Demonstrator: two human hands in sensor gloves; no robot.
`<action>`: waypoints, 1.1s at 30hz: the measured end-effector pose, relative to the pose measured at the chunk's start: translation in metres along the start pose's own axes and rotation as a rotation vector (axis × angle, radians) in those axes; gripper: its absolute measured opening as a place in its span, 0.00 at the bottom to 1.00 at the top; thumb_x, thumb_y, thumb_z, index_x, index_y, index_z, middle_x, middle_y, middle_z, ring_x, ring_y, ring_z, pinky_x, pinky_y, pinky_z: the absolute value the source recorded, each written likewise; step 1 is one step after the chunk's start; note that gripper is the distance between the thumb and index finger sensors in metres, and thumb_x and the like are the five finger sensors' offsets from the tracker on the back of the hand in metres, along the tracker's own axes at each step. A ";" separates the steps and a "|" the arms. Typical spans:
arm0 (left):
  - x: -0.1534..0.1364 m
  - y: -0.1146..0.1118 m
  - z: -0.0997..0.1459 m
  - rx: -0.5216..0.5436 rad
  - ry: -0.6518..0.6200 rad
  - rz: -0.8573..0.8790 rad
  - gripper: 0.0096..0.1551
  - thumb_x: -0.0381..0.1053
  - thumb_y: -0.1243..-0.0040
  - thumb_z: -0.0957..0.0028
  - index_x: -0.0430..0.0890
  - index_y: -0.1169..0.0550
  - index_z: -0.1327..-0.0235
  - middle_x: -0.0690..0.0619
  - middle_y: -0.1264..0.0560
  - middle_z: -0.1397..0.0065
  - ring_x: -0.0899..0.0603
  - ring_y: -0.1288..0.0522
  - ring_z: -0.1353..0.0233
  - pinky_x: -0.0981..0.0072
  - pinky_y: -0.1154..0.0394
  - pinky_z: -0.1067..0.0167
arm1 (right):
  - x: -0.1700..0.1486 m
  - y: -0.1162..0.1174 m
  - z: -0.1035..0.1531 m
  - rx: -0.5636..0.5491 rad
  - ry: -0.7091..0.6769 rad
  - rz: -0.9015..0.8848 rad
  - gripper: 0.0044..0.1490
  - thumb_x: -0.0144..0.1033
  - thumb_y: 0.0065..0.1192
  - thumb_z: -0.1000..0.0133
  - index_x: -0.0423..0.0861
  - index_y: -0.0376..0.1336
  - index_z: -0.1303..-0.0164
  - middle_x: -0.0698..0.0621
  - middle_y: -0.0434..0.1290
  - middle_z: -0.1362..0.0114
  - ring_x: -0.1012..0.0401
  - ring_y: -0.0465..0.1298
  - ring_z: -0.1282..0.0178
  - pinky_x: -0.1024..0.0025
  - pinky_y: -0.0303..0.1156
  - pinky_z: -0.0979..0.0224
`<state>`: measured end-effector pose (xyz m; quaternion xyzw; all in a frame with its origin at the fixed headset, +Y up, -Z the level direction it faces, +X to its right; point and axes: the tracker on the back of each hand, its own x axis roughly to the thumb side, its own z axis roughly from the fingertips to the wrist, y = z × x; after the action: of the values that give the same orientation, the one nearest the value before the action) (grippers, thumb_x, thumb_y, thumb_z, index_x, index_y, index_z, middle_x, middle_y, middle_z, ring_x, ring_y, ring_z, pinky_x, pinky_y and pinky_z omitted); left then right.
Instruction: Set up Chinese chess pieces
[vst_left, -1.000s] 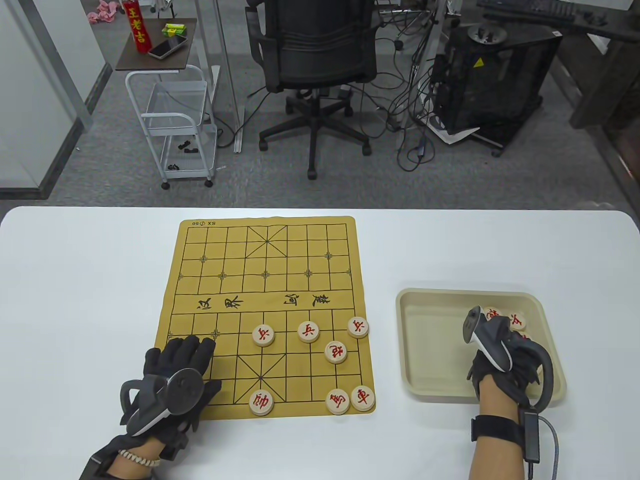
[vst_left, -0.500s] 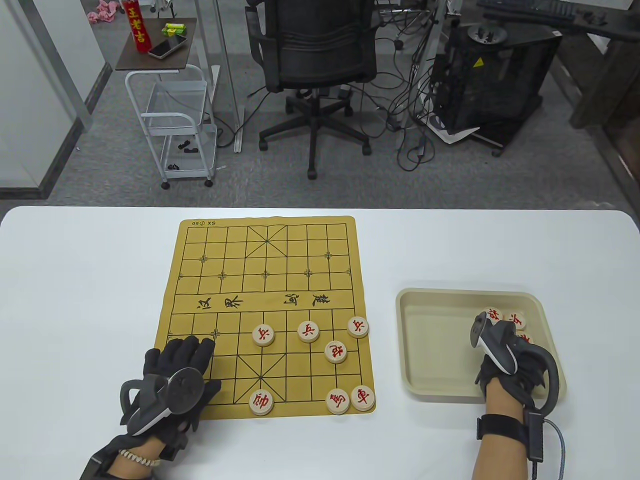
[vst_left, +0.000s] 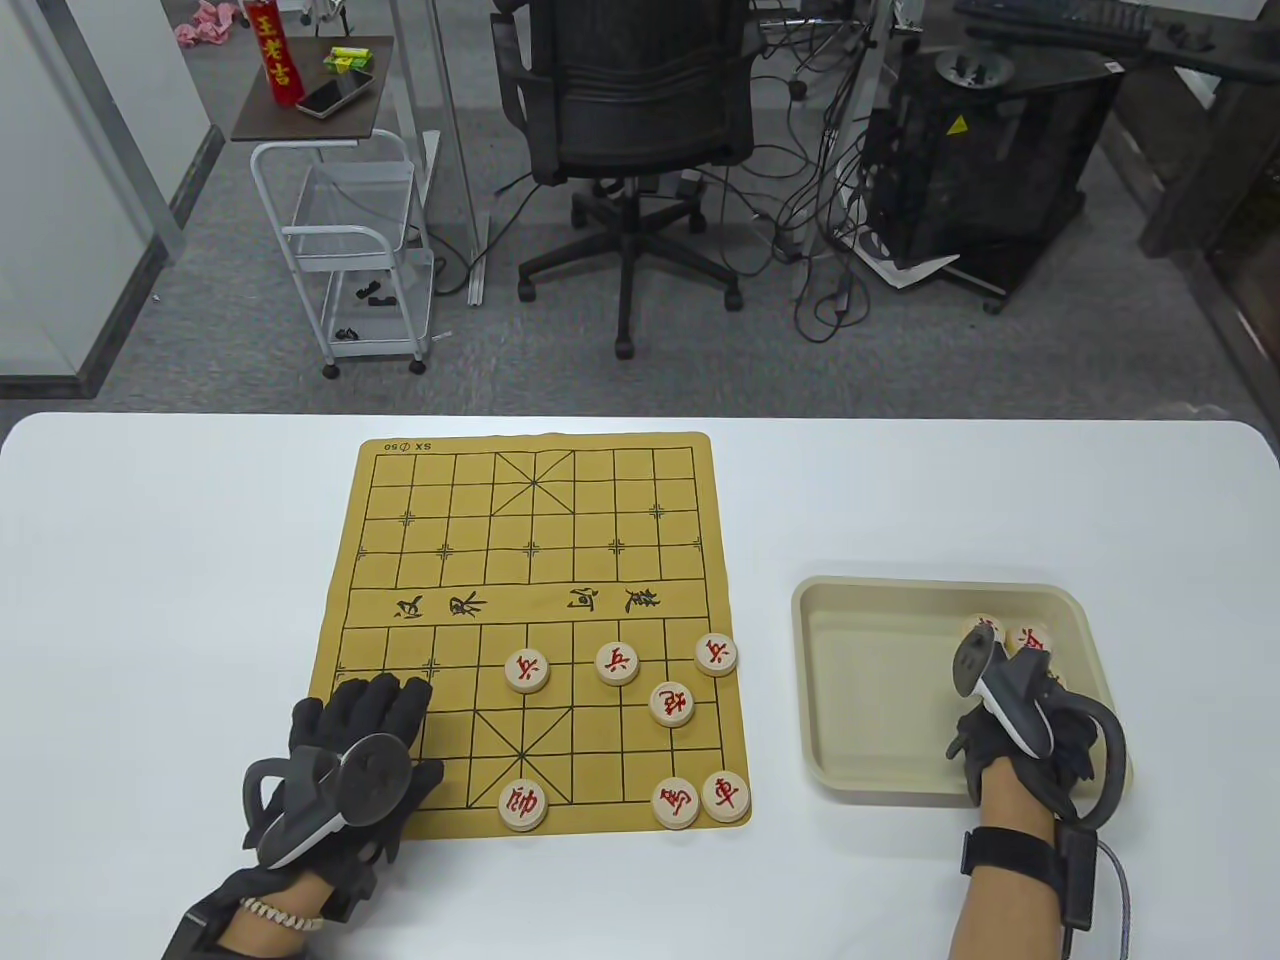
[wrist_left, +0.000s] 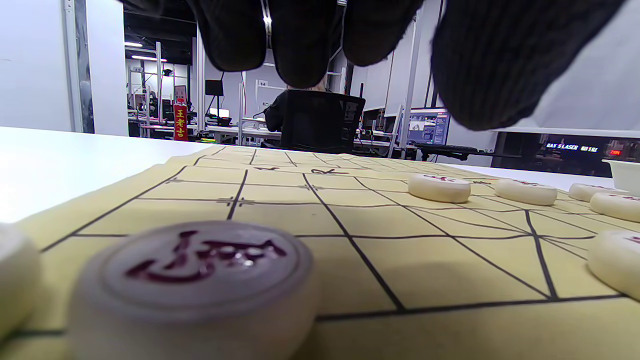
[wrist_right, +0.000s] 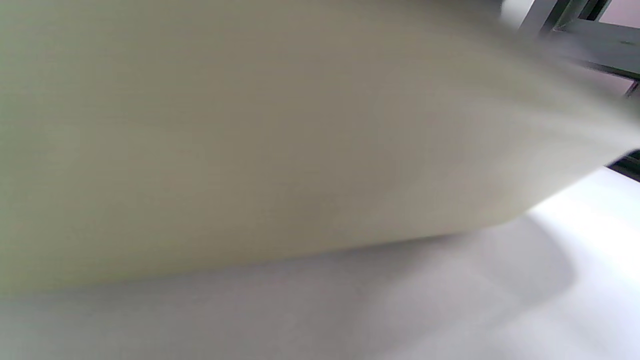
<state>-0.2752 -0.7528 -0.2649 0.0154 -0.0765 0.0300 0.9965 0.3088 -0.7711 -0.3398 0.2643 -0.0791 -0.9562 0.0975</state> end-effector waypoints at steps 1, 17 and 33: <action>0.000 0.000 0.000 0.000 0.000 0.001 0.50 0.66 0.35 0.58 0.56 0.40 0.21 0.44 0.38 0.15 0.28 0.37 0.16 0.24 0.46 0.27 | 0.001 -0.001 0.002 -0.009 0.002 0.001 0.38 0.59 0.83 0.61 0.54 0.70 0.44 0.48 0.77 0.31 0.66 0.80 0.53 0.64 0.79 0.46; -0.002 0.001 0.001 0.013 -0.010 0.021 0.50 0.66 0.34 0.58 0.56 0.40 0.21 0.44 0.38 0.15 0.28 0.37 0.16 0.24 0.47 0.27 | 0.152 -0.075 0.171 -0.297 -0.694 -0.182 0.39 0.61 0.82 0.62 0.55 0.69 0.44 0.49 0.77 0.31 0.66 0.80 0.54 0.64 0.79 0.46; -0.004 0.001 0.002 0.011 -0.024 0.039 0.50 0.66 0.34 0.58 0.56 0.40 0.21 0.44 0.38 0.15 0.28 0.37 0.17 0.24 0.47 0.27 | 0.259 -0.024 0.257 -0.161 -0.990 -0.063 0.38 0.56 0.80 0.58 0.55 0.67 0.40 0.47 0.75 0.28 0.65 0.80 0.49 0.63 0.79 0.44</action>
<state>-0.2798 -0.7523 -0.2637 0.0199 -0.0883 0.0496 0.9947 -0.0467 -0.7810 -0.2542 -0.2274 -0.0339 -0.9724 0.0396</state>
